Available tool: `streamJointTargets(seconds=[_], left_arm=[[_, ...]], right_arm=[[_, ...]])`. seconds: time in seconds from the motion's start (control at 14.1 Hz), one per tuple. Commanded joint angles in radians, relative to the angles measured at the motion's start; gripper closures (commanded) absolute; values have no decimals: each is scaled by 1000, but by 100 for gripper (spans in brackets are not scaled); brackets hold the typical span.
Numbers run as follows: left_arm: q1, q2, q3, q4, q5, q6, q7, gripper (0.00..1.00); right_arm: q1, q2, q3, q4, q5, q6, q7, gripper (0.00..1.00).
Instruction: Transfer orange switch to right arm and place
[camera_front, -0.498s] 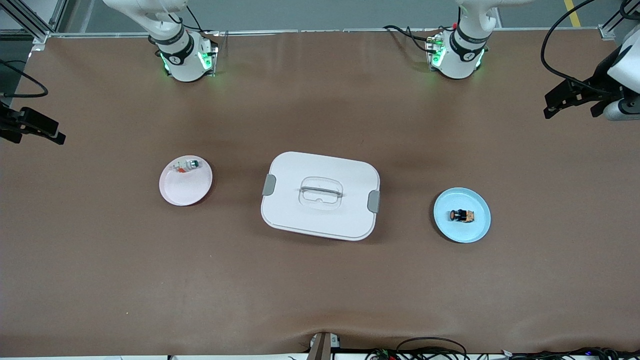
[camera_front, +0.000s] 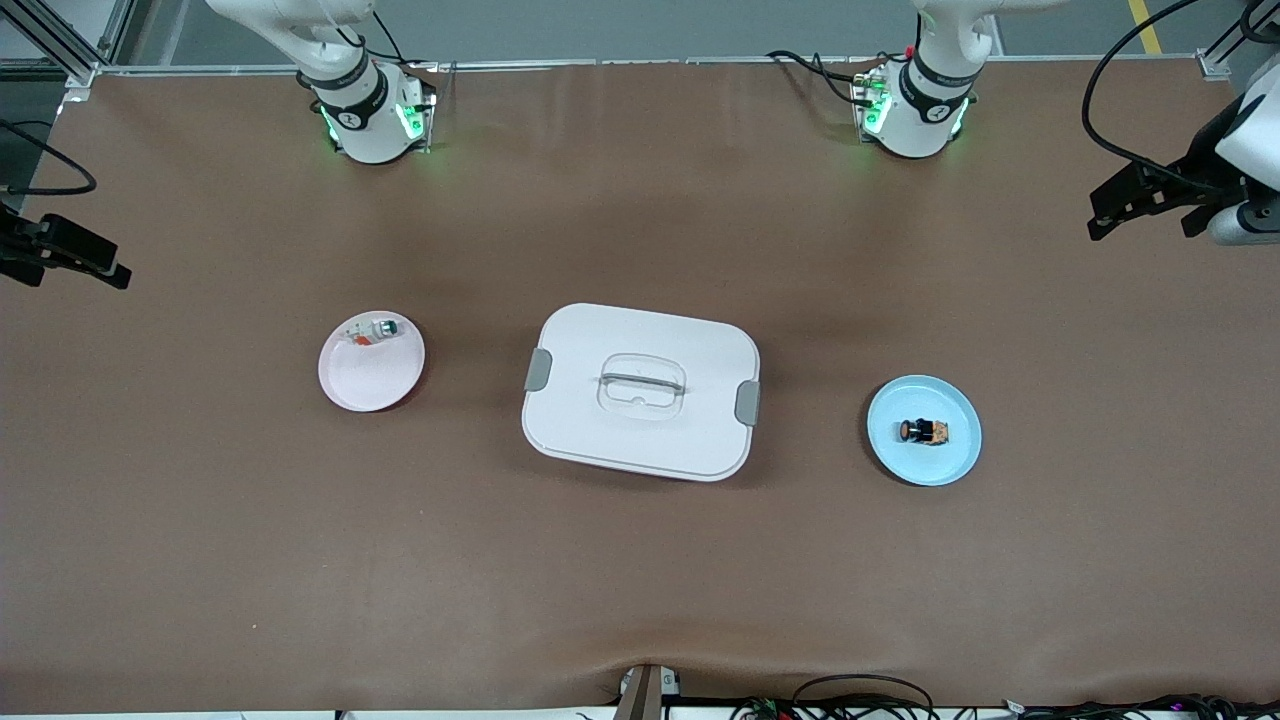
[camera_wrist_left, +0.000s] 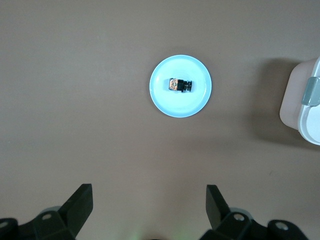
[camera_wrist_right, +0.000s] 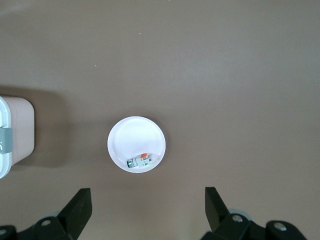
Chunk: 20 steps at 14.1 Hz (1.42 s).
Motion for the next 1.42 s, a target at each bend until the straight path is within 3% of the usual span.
streamJointTargets(seconds=[0.0, 0.36, 1.07, 1.35], left_arm=[[0, 62, 1, 63, 3, -21, 13, 0], [-5, 120, -2, 34, 3, 19, 12, 0], [-15, 126, -11, -274, 4, 367, 10, 0], [-23, 204, -13, -329, 4, 504, 10, 0]], right_arm=[[-13, -16, 9, -10, 6, 8, 9, 0], [-16, -13, 9, -9, 8, 8, 9, 0], [-15, -14, 9, -10, 8, 9, 9, 0], [-15, -14, 9, -10, 8, 9, 9, 0]])
